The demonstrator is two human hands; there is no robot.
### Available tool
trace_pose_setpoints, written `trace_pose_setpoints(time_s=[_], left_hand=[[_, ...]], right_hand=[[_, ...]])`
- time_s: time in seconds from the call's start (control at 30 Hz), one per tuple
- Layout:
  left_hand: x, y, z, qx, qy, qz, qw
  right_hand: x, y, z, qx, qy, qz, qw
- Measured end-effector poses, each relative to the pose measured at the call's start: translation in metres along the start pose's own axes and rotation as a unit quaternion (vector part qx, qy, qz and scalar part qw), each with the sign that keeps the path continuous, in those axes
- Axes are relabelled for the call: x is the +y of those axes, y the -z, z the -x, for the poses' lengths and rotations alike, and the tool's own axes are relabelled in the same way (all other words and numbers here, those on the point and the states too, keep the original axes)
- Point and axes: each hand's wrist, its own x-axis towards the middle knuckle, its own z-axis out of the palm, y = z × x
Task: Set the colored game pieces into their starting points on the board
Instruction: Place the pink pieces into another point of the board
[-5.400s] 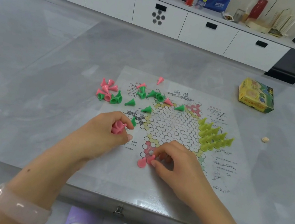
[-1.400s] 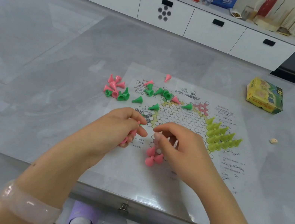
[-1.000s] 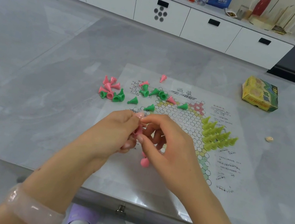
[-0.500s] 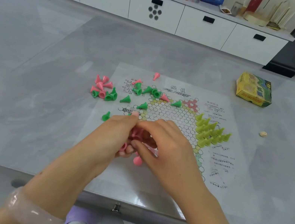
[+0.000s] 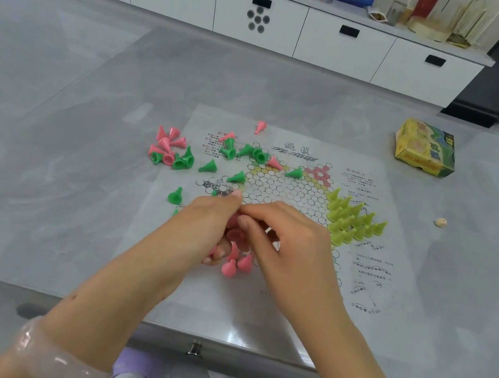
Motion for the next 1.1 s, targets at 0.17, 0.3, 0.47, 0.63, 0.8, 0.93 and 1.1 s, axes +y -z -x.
trace_pose_setpoints(time_s=[0.17, 0.3, 0.47, 0.63, 0.8, 0.93, 1.1], left_hand=[[0.003, 0.009, -0.005, 0.054, 0.009, -0.006, 0.998], [0.002, 0.019, -0.007, 0.085, -0.008, -0.005, 0.996], [0.003, 0.02, -0.005, 0.104, -0.025, -0.018, 0.994], [0.003, 0.019, -0.004, 0.104, -0.029, -0.022, 0.994], [0.002, 0.02, -0.004, 0.104, -0.034, -0.025, 0.994], [0.003, 0.019, -0.004, 0.1, -0.033, -0.027, 0.994], [0.003, 0.02, -0.004, 0.1, -0.034, -0.029, 0.994]], right_hand=[[0.006, 0.026, -0.007, -0.017, -0.126, -0.05, 0.991], [0.021, 0.035, -0.003, -0.098, -0.237, -0.031, 0.966], [0.026, 0.03, 0.002, -0.172, -0.25, 0.03, 0.952], [0.025, 0.028, 0.002, -0.192, -0.226, 0.074, 0.952], [0.026, 0.024, 0.002, -0.204, -0.204, 0.099, 0.952], [0.026, 0.021, 0.002, -0.205, -0.196, 0.106, 0.953], [0.026, 0.021, 0.003, -0.205, -0.191, 0.106, 0.954]])
